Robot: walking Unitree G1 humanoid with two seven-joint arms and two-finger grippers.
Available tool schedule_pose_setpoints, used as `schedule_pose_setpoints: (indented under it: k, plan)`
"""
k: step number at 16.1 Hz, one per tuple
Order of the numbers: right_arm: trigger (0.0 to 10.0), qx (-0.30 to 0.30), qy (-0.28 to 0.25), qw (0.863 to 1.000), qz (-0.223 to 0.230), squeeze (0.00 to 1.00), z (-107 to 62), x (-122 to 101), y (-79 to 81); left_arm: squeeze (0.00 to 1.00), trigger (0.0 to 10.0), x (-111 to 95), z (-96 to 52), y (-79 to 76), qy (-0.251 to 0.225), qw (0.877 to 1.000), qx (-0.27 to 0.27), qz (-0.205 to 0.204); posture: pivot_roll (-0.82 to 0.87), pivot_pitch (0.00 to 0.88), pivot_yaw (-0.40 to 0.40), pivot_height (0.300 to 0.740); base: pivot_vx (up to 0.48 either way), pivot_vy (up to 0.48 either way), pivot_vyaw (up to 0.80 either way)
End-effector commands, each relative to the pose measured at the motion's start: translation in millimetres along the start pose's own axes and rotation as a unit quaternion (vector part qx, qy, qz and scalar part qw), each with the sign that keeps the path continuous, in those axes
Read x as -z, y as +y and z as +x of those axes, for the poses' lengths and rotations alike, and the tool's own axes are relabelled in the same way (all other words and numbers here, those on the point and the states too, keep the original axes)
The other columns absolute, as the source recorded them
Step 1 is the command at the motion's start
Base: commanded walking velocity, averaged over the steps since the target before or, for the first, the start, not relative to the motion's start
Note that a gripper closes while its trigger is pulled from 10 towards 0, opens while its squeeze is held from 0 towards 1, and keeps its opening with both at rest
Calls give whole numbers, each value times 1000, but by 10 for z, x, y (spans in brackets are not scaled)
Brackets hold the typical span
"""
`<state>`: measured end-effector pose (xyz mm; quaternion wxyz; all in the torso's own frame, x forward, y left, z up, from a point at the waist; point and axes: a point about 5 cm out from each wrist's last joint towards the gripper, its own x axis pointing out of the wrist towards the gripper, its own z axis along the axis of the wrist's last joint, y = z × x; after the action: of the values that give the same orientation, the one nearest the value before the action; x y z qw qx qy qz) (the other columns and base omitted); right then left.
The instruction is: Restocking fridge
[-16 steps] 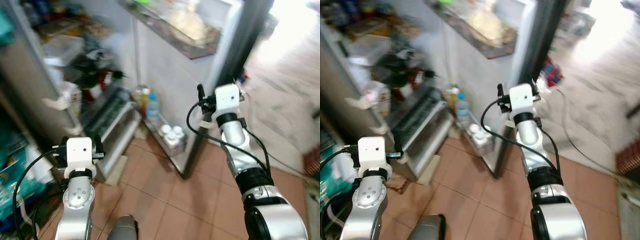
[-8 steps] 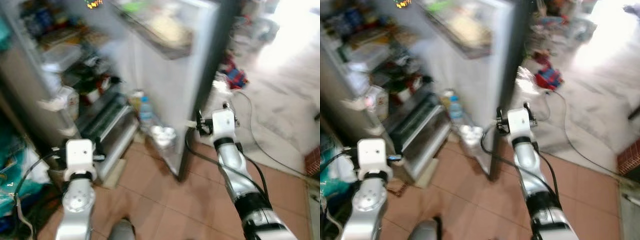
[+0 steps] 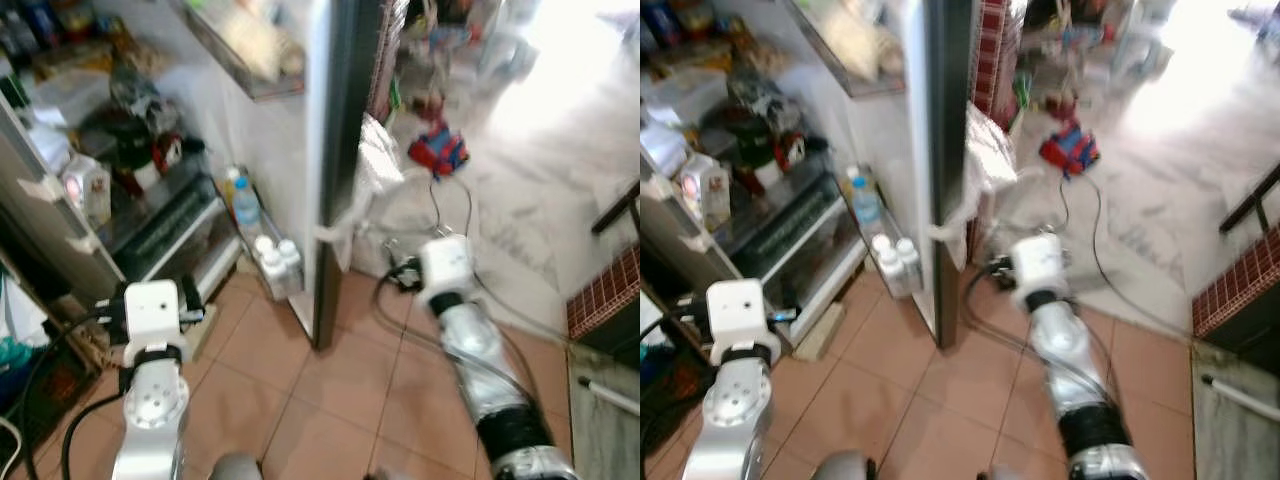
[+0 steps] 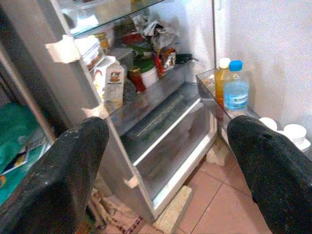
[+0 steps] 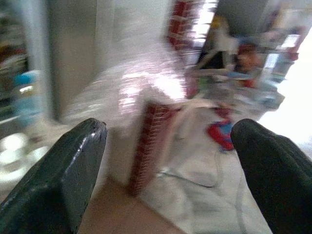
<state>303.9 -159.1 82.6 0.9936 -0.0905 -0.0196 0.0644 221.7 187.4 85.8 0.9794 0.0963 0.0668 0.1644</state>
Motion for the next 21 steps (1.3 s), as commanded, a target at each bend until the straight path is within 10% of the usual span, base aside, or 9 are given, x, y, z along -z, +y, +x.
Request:
schedule_pose_setpoints:
  k: [1, 12, 21]
  plan:
    - [10000, 5, -9, 1000, 17, 0, 93, -93, 14, 0, 10000, -32, -14, 88, -1, 1000, -10, -8, 186, 6, -24, 740, 0, 0, 0]
    - [10000, 23, -78, 997, -19, 0, 776, -774, -129, 0, 10000, 2, -186, 125, 5, 1000, 10, -17, 225, 9, -53, 740, 155, 0, 0]
    - [10000, 29, -93, 995, -13, 0, 815, -790, -97, 0, 10000, 15, -199, 99, 12, 1000, 19, -18, 219, 11, -48, 740, 102, 0, 540]
